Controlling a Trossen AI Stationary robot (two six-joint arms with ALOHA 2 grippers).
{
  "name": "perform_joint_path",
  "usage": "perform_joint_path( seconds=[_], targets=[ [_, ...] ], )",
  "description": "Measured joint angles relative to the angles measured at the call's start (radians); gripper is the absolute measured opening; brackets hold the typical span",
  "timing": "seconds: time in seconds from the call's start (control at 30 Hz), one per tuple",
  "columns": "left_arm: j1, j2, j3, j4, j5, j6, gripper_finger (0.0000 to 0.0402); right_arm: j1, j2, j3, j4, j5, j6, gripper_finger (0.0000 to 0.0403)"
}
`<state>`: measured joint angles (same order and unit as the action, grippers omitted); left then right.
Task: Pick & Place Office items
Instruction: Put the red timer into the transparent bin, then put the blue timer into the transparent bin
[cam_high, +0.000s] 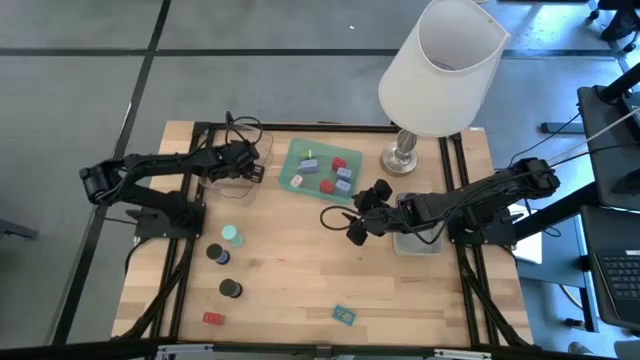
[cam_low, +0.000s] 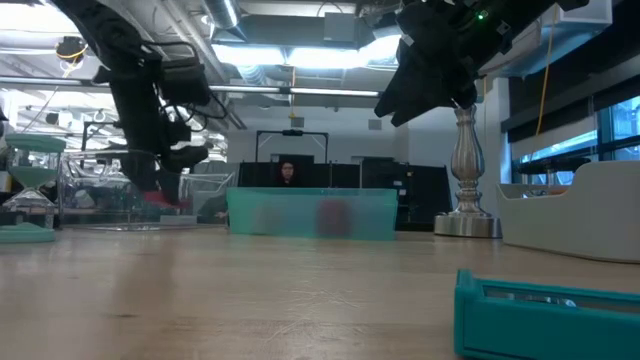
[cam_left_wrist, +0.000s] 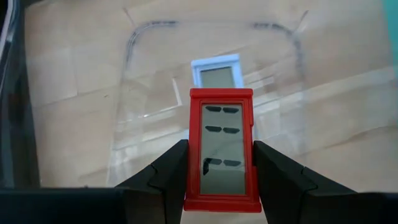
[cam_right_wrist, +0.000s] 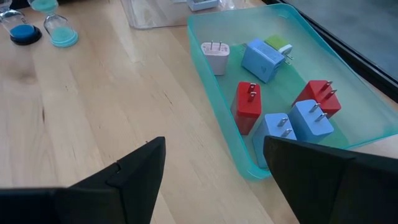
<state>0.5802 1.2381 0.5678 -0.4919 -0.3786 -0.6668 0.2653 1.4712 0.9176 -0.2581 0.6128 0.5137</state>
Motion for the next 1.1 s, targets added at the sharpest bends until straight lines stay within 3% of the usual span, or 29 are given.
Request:
perform_joint_path(
  seconds=[0.7,0.97,1.1],
  targets=[
    [0.006,-0.001,-0.001,-0.020,-0.015,0.007,0.0197,0.000,0.000,0.000,0.000,0.000,-0.005,0.0276],
    [0.003,-0.045,0.145,-0.174,0.079,0.120,0.0199,0.000,0.000,0.000,0.000,-0.003,0.003,0.0276],
    [-0.034,-0.083,0.202,-0.202,0.164,0.138,0.0192,0.001,0.000,0.000,0.000,-0.081,0.025,0.0276]
  ],
)
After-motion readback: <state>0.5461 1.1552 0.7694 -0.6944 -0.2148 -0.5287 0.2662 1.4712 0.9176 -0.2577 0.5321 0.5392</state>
